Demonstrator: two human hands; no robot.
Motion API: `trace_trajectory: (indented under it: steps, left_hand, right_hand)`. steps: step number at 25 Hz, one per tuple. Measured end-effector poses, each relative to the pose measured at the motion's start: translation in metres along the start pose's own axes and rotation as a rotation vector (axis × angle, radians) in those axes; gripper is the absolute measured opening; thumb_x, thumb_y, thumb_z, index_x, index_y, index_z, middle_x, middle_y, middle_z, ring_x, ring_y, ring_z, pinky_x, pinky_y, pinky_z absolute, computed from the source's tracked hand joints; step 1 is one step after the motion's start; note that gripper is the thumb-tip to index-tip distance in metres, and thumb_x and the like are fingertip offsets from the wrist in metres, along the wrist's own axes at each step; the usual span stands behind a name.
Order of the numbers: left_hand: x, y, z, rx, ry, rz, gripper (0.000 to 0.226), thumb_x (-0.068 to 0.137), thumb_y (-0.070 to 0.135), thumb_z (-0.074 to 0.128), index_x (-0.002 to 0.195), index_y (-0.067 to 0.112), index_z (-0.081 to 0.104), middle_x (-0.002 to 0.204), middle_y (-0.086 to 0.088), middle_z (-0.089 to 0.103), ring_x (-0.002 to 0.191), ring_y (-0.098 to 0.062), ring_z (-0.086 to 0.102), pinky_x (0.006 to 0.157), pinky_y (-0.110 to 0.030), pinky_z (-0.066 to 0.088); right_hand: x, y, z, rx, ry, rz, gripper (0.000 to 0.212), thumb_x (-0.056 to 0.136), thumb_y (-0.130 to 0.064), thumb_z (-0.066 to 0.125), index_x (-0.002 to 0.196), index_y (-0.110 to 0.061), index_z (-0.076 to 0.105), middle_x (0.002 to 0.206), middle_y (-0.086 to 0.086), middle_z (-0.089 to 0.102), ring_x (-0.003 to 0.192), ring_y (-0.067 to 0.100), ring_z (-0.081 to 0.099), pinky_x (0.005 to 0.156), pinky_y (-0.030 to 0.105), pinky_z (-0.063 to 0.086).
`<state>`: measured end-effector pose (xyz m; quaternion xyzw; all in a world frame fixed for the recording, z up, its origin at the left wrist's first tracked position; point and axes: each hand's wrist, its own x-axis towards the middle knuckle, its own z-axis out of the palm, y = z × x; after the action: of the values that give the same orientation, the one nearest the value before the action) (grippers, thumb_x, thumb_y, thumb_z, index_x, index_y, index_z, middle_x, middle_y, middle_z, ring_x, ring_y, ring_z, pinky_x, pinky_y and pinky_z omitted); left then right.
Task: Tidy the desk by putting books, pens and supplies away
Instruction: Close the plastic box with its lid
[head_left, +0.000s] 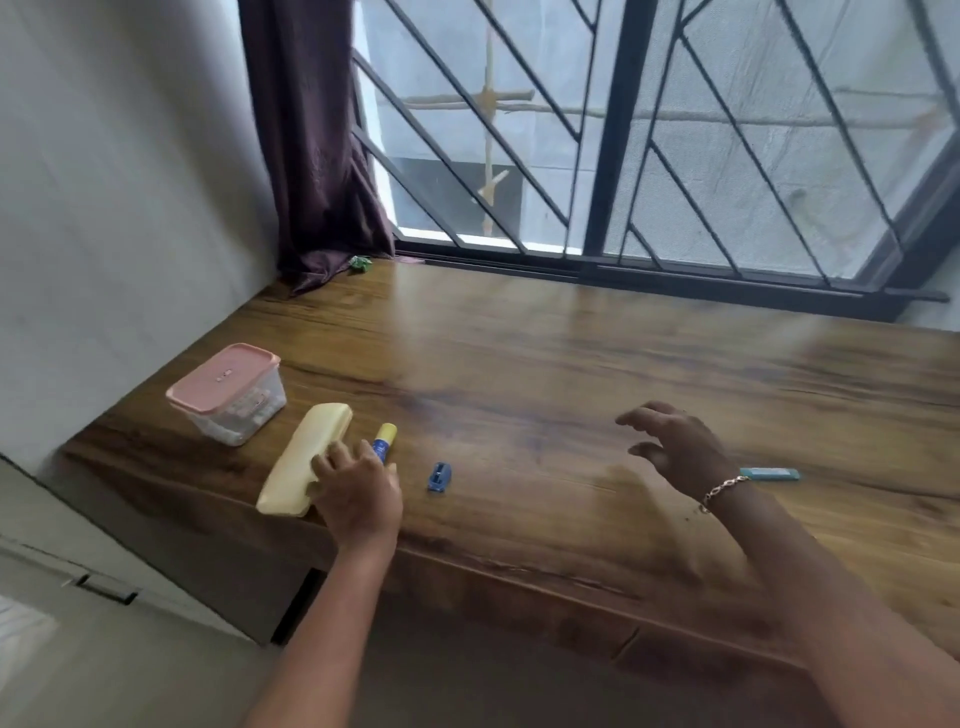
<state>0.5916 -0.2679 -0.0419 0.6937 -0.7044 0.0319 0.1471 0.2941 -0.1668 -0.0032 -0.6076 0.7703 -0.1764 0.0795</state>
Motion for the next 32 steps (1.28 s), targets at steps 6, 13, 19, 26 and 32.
trace_trajectory:
  steps: [6, 13, 19, 26, 32]
  left_hand:
    - [-0.052, 0.101, 0.019, -0.446, 0.258, 0.662, 0.031, 0.071, 0.036, 0.055, 0.084, 0.013, 0.069, 0.084, -0.008, 0.064, 0.088, -0.023, 0.05, 0.077, -0.031, 0.039]
    - [-0.124, 0.216, 0.005, -0.49, -0.161, 1.305, 0.036, 0.072, 0.031, 0.059, 0.101, 0.01, 0.067, 0.103, -0.008, 0.067, 0.096, -0.024, 0.064, 0.074, -0.024, 0.053]
    - [-0.139, 0.252, 0.002, -0.386, -0.373, 1.321, 0.031, 0.086, 0.014, 0.056, 0.114, -0.001, 0.057, 0.119, -0.021, 0.056, 0.114, -0.038, 0.05, 0.086, -0.045, 0.048]
    - [-0.129, 0.233, -0.001, -0.398, -0.468, 1.082, 0.033, 0.088, 0.006, 0.045, 0.12, 0.007, 0.052, 0.125, -0.012, 0.05, 0.116, -0.031, 0.047, 0.086, -0.044, 0.049]
    - [-0.071, 0.141, -0.005, -0.424, -0.35, 0.836, 0.046, 0.088, 0.007, 0.053, 0.133, 0.015, 0.049, 0.136, -0.002, 0.049, 0.125, -0.021, 0.042, 0.1, -0.032, 0.04]
  right_hand:
    - [-0.014, 0.075, -0.034, -0.087, 0.018, 0.185, 0.025, 0.081, -0.005, 0.064, 0.104, -0.012, 0.07, 0.108, 0.006, 0.069, 0.1, 0.024, 0.065, 0.082, 0.03, 0.046]
    - [-0.034, 0.117, -0.043, -0.226, -0.195, 0.238, 0.029, 0.08, -0.009, 0.065, 0.109, -0.016, 0.068, 0.114, 0.002, 0.064, 0.106, 0.024, 0.059, 0.083, 0.027, 0.043]
    - [-0.043, 0.122, -0.036, -0.249, -0.119, 0.261, 0.014, 0.082, -0.016, 0.062, 0.096, -0.018, 0.067, 0.105, 0.003, 0.063, 0.103, 0.024, 0.057, 0.077, 0.026, 0.042]
    - [-0.042, 0.113, -0.035, -0.201, -0.146, 0.286, 0.022, 0.082, -0.015, 0.062, 0.103, -0.018, 0.068, 0.107, 0.005, 0.068, 0.103, 0.023, 0.06, 0.075, 0.025, 0.041]
    - [-0.009, 0.045, -0.016, -0.021, -0.146, 0.15, 0.019, 0.079, -0.012, 0.069, 0.097, -0.014, 0.07, 0.086, 0.001, 0.065, 0.079, 0.012, 0.051, 0.068, 0.023, 0.035]
